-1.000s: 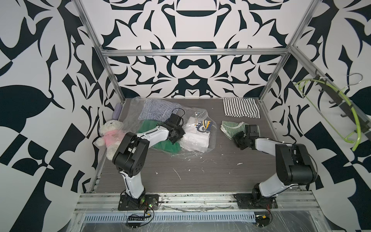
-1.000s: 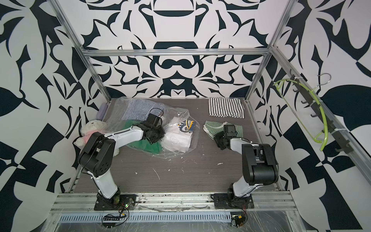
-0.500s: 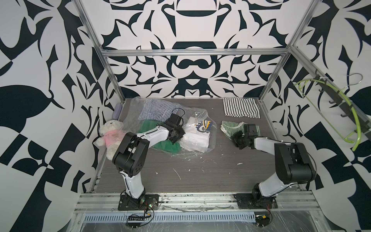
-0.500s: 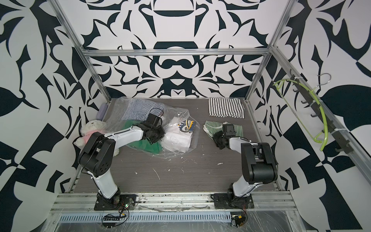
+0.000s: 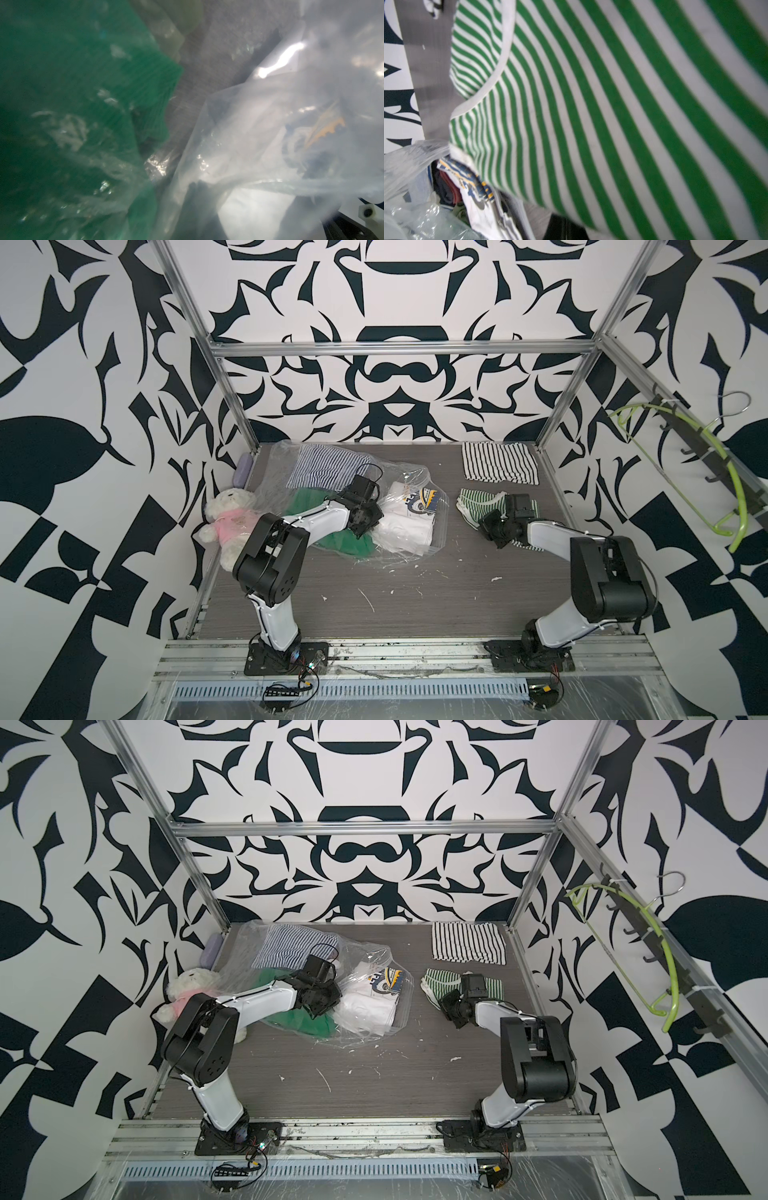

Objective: Take the tank top out of the vacuum bag
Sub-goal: Move the tank top to the center of the board.

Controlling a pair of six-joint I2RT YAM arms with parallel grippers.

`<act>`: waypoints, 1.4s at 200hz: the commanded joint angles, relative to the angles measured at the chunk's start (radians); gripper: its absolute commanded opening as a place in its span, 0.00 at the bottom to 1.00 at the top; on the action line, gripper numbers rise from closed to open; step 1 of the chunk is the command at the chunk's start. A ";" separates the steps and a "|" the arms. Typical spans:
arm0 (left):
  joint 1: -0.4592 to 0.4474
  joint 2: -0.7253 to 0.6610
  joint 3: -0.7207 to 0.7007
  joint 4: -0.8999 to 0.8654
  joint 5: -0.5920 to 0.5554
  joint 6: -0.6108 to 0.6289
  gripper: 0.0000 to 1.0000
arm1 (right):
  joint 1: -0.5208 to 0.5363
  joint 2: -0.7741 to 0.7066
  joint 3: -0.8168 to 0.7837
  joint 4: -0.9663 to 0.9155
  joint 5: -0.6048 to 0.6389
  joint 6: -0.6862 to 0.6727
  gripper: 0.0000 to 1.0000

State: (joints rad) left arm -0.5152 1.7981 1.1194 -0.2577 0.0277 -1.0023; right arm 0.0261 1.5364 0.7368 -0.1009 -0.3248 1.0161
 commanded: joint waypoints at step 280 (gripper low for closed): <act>0.007 0.006 -0.003 -0.011 -0.004 0.005 0.00 | 0.064 0.267 0.436 -0.574 0.340 -0.675 0.99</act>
State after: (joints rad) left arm -0.5152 1.7985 1.1194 -0.2504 0.0345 -1.0019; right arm 0.1230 1.7859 1.1328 -0.6533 0.0460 0.4011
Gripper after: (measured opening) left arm 0.064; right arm 0.992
